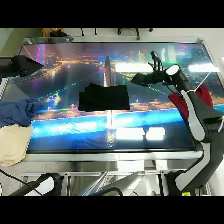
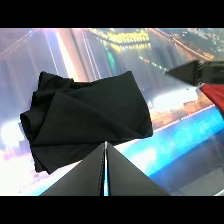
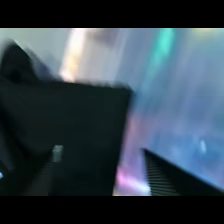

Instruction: Fold the shirts.

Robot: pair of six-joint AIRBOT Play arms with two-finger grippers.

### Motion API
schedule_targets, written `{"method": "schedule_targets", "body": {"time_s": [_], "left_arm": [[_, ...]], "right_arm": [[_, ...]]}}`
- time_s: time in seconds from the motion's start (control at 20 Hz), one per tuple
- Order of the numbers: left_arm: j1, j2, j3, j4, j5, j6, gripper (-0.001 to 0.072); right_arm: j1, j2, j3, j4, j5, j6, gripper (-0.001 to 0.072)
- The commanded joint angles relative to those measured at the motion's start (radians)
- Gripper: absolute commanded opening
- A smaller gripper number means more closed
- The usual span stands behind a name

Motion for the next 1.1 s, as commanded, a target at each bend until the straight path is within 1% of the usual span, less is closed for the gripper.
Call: {"method": "schedule_targets", "body": {"time_s": [0.0, 0.25, 0.3, 0.4, 0.45, 0.55, 0.6, 0.65, 0.7, 0.75, 0.85, 0.9, 0.95, 1.0, 1.05], "left_arm": [[0.001, 0.001, -0.002, 0.002, -0.004, 0.003, 0.0012], [0.001, 0.001, -0.002, 0.002, -0.002, 0.003, 0.0012], [0.001, 0.001, -0.002, 0.002, 0.0, 0.003, 0.0012], [0.001, 0.0, -0.002, 0.002, -0.001, 0.007, 0.0012], [0.001, 0.0, -0.002, 0.002, -0.002, 0.009, 0.0012], [0.001, 0.0, -0.002, 0.002, -0.006, 0.009, 0.0012], [0.001, 0.0, -0.002, 0.002, -0.01, 0.009, 0.0012], [0.001, 0.0, -0.002, 0.002, -0.012, 0.009, 0.0012], [0.001, 0.0, -0.002, 0.002, -0.012, 0.009, 0.0012], [0.001, 0.001, -0.002, 0.002, -0.013, 0.009, 0.0012], [0.001, 0.001, -0.002, 0.002, -0.019, 0.01, 0.0012], [0.001, 0.0, -0.002, 0.003, -0.029, 0.01, 0.0012], [0.001, 0.0, -0.002, 0.003, -0.042, 0.01, 0.0012], [0.001, 0.0, -0.002, 0.003, -0.054, 0.01, 0.0012], [0.001, 0.0, -0.002, 0.003, -0.068, 0.012, 0.0012]], "right_arm": [[-0.013, -0.098, -0.007, -0.016, 0.089, 0.043, 0.0653], [0.068, -0.172, -0.007, 0.001, 0.067, -0.002, 0.0651], [0.083, -0.18, -0.007, 0.03, 0.06, -0.022, 0.0635], [0.11, -0.182, -0.007, 0.098, 0.019, -0.064, 0.0633], [0.122, -0.182, -0.006, 0.137, -0.004, -0.087, 0.0512], [0.135, -0.18, 0.003, 0.244, 0.005, -0.137, 0.0209], [0.135, -0.174, 0.019, 0.29, 0.036, -0.155, 0.0068], [0.13, -0.159, 0.048, 0.306, 0.071, -0.156, 0.0037], [0.124, -0.134, 0.082, 0.299, 0.093, -0.154, 0.0018], [0.111, -0.097, 0.121, 0.293, 0.097, -0.14, 0.0018], [0.057, -0.015, 0.2, 0.293, 0.053, -0.124, 0.0018], [0.022, 0.03, 0.221, 0.293, -0.019, -0.114, 0.0018], [-0.015, 0.082, 0.223, 0.284, -0.121, -0.108, 0.0018], [-0.055, 0.125, 0.223, 0.262, -0.208, -0.066, 0.0018], [-0.094, 0.155, 0.223, 0.246, -0.262, -0.011, 0.0018]]}}
